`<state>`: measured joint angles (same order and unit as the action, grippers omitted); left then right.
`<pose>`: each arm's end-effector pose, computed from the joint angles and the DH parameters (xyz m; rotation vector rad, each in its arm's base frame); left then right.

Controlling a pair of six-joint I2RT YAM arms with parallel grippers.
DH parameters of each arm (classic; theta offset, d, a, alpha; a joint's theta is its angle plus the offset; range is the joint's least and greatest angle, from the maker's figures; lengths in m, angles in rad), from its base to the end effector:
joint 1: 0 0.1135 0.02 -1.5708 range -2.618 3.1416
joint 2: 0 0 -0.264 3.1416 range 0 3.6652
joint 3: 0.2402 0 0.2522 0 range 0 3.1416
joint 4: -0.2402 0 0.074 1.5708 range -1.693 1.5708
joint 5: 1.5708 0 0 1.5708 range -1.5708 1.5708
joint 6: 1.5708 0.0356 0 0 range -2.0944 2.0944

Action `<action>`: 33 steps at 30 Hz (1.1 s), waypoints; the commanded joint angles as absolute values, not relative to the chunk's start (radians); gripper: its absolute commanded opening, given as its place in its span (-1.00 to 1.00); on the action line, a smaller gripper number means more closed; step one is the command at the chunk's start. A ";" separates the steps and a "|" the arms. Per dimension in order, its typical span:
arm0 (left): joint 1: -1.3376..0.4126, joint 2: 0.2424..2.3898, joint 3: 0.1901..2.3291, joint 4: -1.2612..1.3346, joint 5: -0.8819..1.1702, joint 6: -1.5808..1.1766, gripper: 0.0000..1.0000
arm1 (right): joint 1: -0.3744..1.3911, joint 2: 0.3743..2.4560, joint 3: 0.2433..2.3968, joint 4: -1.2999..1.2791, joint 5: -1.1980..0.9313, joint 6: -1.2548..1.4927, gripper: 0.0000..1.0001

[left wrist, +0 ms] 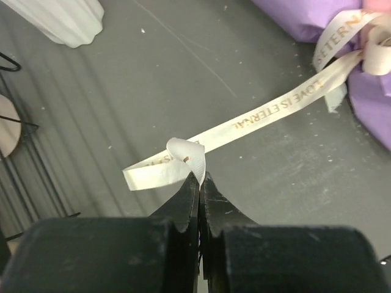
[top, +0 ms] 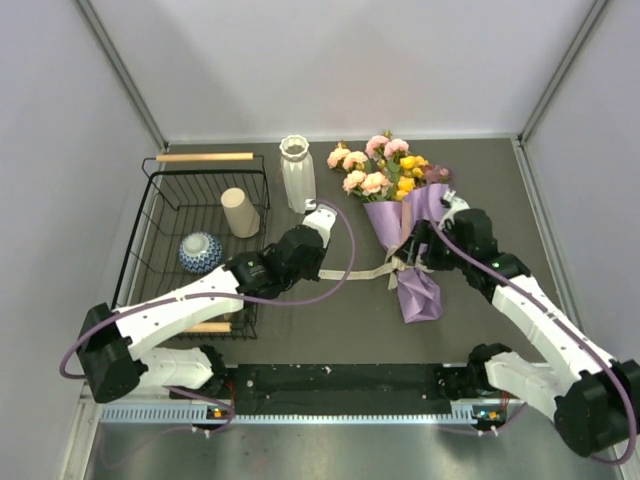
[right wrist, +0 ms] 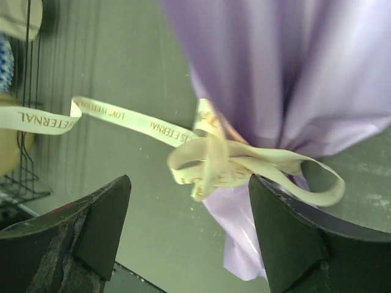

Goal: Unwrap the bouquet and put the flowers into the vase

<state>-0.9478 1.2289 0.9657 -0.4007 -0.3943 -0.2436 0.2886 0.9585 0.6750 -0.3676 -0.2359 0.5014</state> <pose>0.1674 -0.2095 0.2906 0.5515 2.1149 -0.2351 0.1957 0.0668 0.2528 0.1094 2.2886 0.6861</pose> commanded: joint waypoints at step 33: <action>-0.933 1.058 0.828 -0.181 -0.322 -0.342 -1.00 | 0.440 0.750 0.773 -0.500 0.029 0.465 -0.96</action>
<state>-0.9401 1.1030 0.8425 -0.2382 -0.3012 -0.3561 0.4301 0.8089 0.7513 -0.4896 -0.0402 0.4660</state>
